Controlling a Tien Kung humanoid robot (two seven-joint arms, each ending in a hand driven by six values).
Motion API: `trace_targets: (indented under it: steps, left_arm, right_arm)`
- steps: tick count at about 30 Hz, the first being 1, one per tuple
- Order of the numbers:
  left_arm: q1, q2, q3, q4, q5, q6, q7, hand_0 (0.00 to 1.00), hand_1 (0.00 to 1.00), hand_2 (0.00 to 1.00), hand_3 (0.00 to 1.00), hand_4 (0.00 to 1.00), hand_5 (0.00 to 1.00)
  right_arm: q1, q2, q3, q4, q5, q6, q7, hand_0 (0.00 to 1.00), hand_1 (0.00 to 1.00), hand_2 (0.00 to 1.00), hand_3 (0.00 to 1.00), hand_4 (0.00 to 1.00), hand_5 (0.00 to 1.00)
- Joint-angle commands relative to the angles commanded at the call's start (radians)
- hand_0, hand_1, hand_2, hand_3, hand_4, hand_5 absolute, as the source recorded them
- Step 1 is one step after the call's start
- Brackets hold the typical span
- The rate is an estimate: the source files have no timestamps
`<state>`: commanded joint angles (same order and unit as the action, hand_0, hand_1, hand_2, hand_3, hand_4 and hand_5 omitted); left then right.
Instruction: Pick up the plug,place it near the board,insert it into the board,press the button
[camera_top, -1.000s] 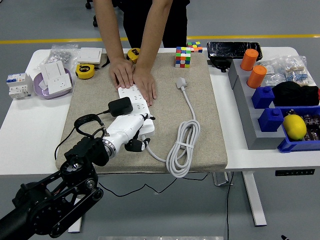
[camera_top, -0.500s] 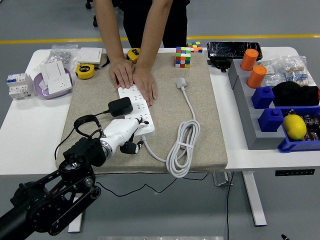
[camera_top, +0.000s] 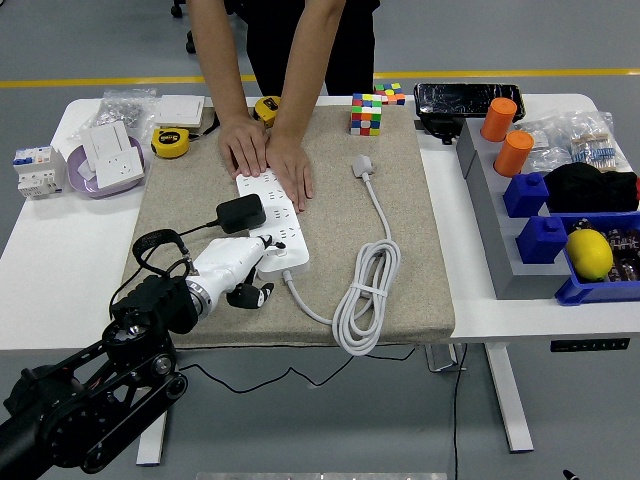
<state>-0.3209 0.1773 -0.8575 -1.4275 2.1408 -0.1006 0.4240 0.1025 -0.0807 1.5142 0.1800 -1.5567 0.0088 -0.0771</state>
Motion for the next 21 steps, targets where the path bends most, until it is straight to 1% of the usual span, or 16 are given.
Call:
trace_targets:
  steps: [13,17,21]
  left_arm:
    - [0.000,-0.001,0.000,0.008,0.003,-0.006,0.002,0.162,0.051,0.145,0.855,0.623,0.002]
    - [0.002,-0.001,0.003,0.019,0.004,-0.010,0.002,0.162,0.051,0.145,0.855,0.623,0.002]
    - [0.000,-0.002,0.007,0.043,0.003,-0.011,0.000,0.162,0.050,0.145,0.845,0.620,0.002]
  right_arm:
    - [-0.002,0.000,0.001,0.000,-0.003,0.001,0.000,0.835,0.750,0.759,0.790,0.998,0.954]
    - [-0.002,0.000,-0.001,0.000,-0.001,0.001,0.001,0.835,0.750,0.759,0.790,0.998,0.954]
    - [-0.002,-0.001,0.002,0.000,-0.005,0.001,-0.001,0.835,0.751,0.759,0.790,0.998,0.954]
